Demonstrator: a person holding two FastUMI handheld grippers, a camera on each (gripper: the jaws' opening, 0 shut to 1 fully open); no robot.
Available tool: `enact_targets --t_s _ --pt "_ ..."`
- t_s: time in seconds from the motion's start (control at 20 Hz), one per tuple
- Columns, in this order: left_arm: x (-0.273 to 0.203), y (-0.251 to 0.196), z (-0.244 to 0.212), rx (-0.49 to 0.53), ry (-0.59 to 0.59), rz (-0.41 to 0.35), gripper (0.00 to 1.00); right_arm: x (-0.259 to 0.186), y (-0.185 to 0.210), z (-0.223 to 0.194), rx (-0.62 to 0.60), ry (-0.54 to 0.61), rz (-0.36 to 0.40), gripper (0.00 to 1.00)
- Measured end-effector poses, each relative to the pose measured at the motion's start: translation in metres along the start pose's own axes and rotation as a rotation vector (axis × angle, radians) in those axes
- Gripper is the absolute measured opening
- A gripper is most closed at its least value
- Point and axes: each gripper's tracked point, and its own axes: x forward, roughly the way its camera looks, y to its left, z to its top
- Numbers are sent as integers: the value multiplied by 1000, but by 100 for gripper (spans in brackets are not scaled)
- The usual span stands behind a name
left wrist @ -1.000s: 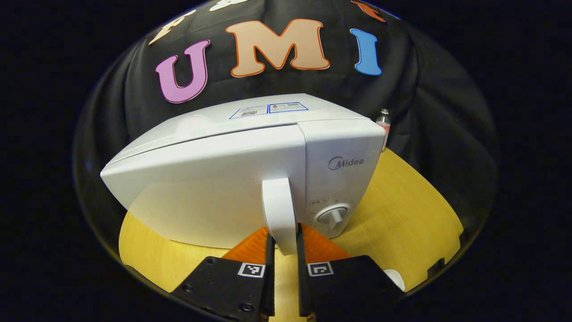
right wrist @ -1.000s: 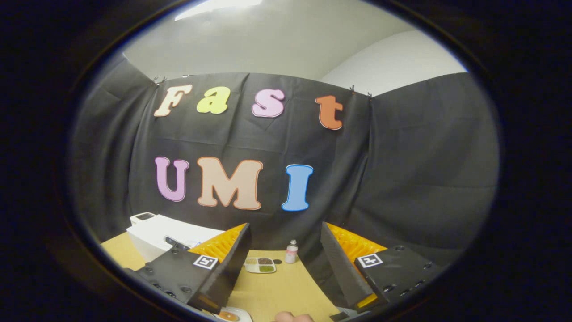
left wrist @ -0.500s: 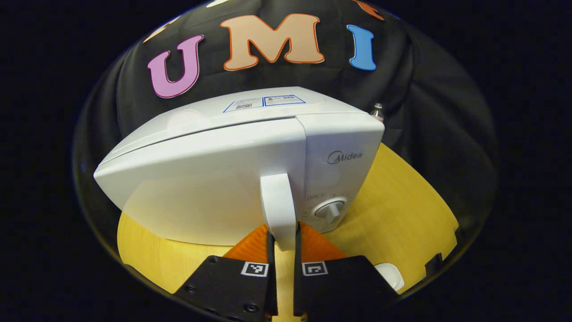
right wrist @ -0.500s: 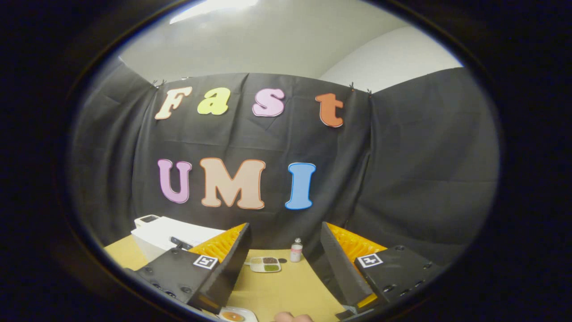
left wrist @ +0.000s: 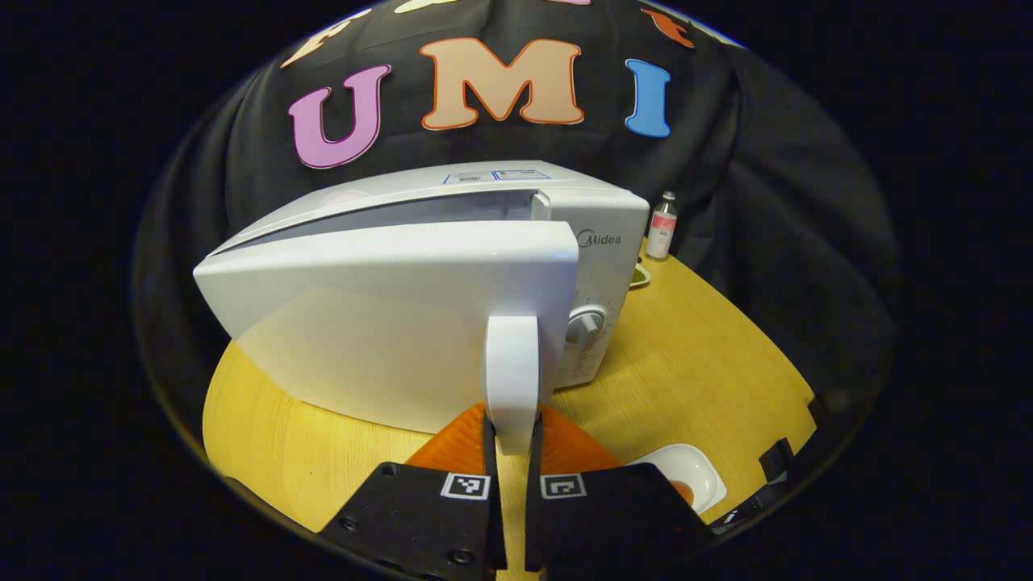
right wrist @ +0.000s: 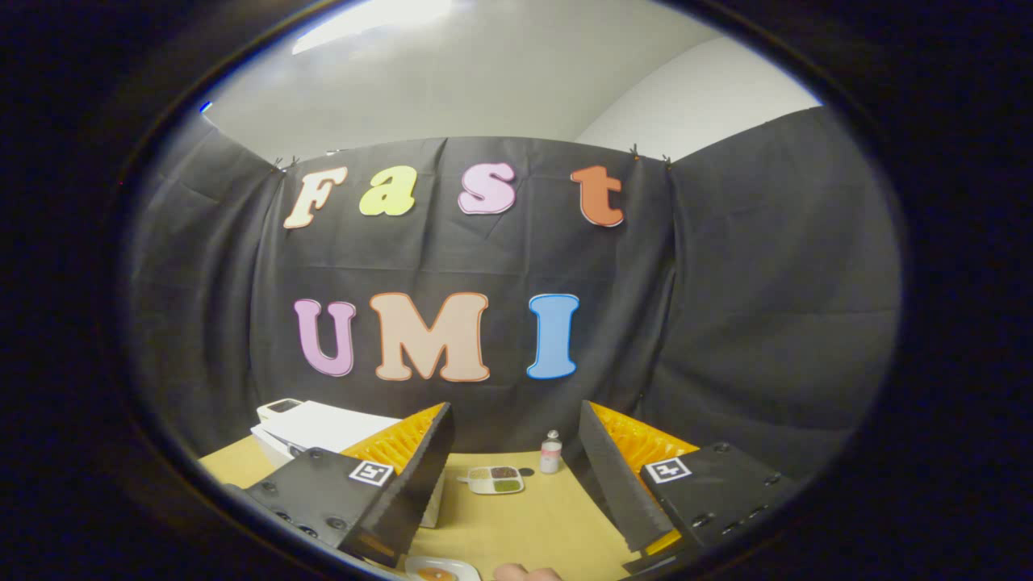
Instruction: Open the microwave oven with the left hand, put the food in, and close the microwave oven.
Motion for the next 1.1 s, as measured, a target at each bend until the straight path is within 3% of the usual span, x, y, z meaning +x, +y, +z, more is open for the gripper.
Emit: enact_targets --t_s 0.6,0.7,0.85,0.95,1.1 --pt "-77 40 -54 -40 -44 54 13 -8 73 -19 -28 9 126 94" --pt "-92 61 -67 -72 -35 92 30 -10 86 -23 -18 12 141 94" --pt "-110 89 -80 -99 -39 128 71 -11 105 -25 -29 10 164 94" --pt "-126 105 -89 -104 -38 144 84 -11 116 -25 -38 2 178 94" --pt "-148 134 -102 -95 -37 211 87 -10 130 -27 -44 1 194 94"
